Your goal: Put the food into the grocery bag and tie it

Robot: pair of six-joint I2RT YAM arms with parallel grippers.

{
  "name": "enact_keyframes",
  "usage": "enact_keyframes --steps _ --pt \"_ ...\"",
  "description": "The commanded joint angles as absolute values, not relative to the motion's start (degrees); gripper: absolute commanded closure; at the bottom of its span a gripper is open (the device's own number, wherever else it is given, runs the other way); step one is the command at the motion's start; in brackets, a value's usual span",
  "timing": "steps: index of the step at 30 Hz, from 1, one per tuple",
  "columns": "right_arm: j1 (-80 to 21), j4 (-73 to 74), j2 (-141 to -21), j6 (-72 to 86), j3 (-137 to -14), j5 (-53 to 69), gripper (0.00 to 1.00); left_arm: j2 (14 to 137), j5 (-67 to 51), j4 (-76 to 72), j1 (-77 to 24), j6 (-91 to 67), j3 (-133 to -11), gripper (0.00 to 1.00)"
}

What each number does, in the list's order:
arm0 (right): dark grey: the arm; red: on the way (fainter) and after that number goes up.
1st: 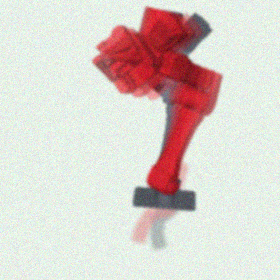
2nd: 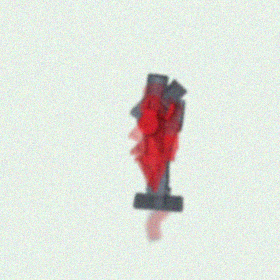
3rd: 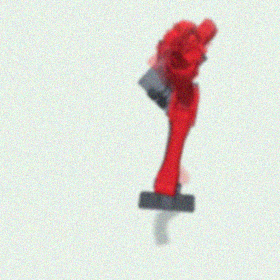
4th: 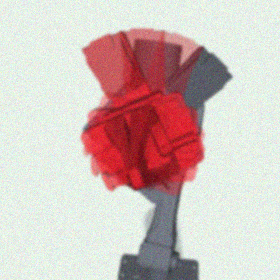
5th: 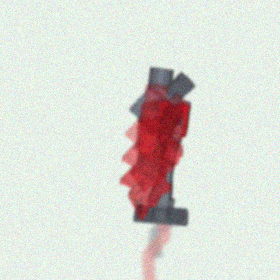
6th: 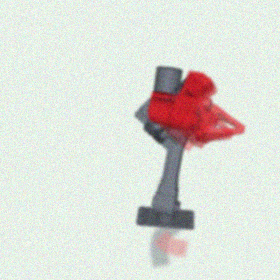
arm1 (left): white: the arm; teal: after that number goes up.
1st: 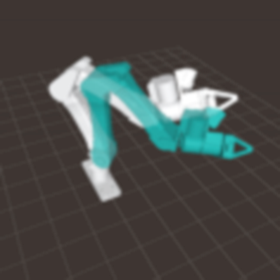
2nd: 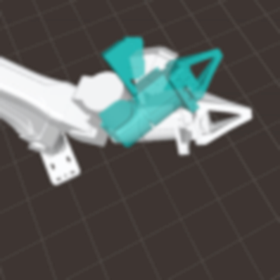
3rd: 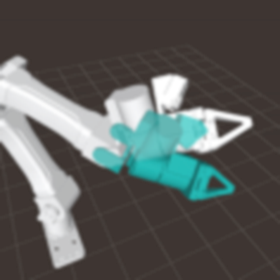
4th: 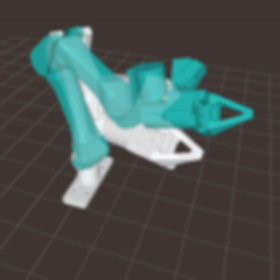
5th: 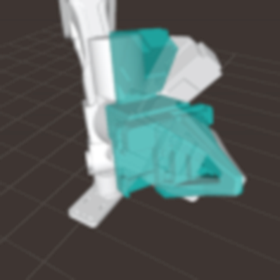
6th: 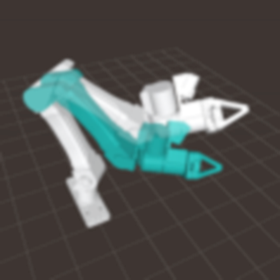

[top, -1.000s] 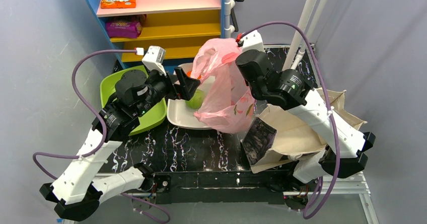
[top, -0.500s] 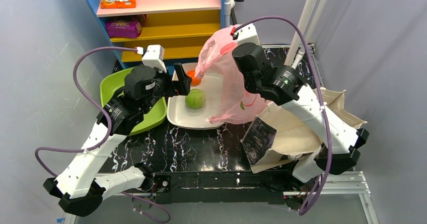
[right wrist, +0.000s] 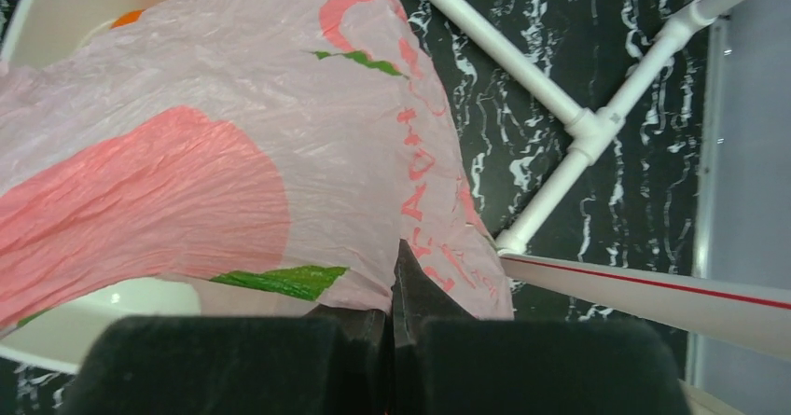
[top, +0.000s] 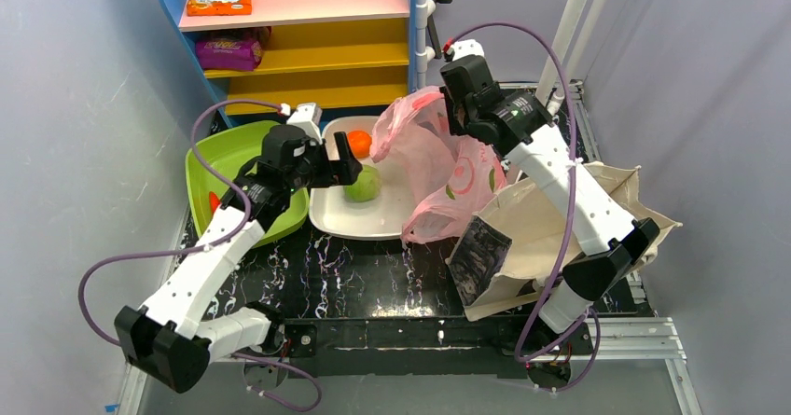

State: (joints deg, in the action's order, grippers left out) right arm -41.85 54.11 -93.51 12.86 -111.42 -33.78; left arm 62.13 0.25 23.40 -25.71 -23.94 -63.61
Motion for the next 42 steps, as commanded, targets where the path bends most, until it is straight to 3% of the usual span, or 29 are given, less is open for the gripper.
enact_keyframes --steps 1,11,26,42 --pt "-38.4 53.9 -93.3 17.7 -114.8 -22.6 0.99 65.5 -6.1 16.2 -25.6 -22.3 -62.5 0.02" --pt "-33.7 52.0 -92.7 20.6 -111.1 -11.1 0.99 72.3 -1.4 13.0 -25.6 -22.8 -60.1 0.02" --pt "-32.4 51.2 -92.0 21.4 -108.7 -7.0 0.99 81.6 2.5 4.0 -25.6 -22.3 -56.1 0.02" --pt "-31.9 49.9 -91.0 21.5 -105.7 -4.2 0.99 91.5 6.4 5.3 -25.6 -24.7 -57.9 0.02"
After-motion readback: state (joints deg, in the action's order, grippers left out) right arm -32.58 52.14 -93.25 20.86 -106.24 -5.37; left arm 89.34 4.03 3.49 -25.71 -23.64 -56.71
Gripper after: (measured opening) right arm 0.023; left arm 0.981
